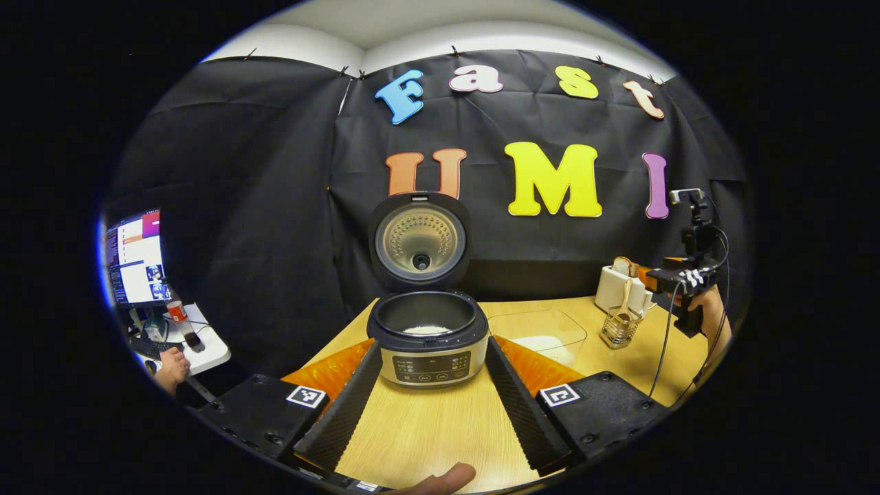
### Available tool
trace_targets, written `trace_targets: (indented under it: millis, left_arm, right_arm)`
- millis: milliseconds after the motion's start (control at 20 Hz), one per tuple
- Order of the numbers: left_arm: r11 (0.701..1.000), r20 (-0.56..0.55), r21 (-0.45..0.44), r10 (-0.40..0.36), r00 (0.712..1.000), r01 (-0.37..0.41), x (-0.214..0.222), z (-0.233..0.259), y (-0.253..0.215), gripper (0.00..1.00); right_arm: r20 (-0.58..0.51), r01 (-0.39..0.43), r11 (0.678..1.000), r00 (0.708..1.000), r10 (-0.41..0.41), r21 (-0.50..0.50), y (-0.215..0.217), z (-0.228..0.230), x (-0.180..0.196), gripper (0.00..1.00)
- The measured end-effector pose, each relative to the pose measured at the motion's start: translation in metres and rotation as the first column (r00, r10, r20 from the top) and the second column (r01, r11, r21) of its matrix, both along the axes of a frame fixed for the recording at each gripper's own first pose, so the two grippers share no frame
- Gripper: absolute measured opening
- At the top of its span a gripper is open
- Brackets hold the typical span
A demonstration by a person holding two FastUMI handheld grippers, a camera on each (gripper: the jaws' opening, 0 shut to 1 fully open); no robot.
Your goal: Close the left gripper, press the button to open the rice cooker; take a wooden spoon from the chopstick holder with the right hand, scoop a spoonful of rice and pour it into the rice cooker, then put the wooden spoon back into the chopstick holder.
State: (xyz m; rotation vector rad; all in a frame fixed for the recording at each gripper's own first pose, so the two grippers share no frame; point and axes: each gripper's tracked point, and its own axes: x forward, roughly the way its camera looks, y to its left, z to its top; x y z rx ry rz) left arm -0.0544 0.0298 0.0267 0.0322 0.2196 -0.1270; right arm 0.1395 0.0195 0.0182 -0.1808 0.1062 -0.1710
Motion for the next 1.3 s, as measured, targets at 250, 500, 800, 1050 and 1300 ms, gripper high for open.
trace_targets:
  millis: [250, 500, 800, 1050, 1300]
  left_arm:
    - [0.997, 0.032, -0.049, 0.063, 0.997, -0.062, 0.024, 0.051, 0.022, 0.97]
    - [0.993, 0.108, -0.067, 0.103, 0.989, -0.097, 0.042, 0.111, 0.042, 0.97]
    - [0.986, 0.200, -0.156, 0.096, 0.975, -0.065, 0.076, 0.185, 0.045, 0.97]
    - [0.982, 0.252, -0.176, 0.118, 0.961, -0.075, 0.117, 0.229, 0.051, 0.98]
    - [0.971, 0.297, -0.230, 0.138, 0.945, -0.069, 0.182, 0.239, 0.041, 0.98]
  right_arm:
    - [0.026, -0.074, 0.989, 0.997, 0.072, 0.124, 0.023, 0.001, -0.046, 0.97]
    - [0.073, -0.085, 0.989, 0.994, 0.077, 0.120, 0.017, -0.008, -0.090, 0.95]
    - [0.055, -0.111, 0.988, 0.993, 0.106, 0.108, 0.015, -0.038, -0.131, 0.96]
    - [0.022, -0.151, 0.980, 0.989, 0.149, 0.126, 0.021, -0.067, -0.141, 0.95]
    - [0.022, -0.157, 0.974, 0.988, 0.156, 0.162, 0.013, -0.080, -0.137, 0.94]
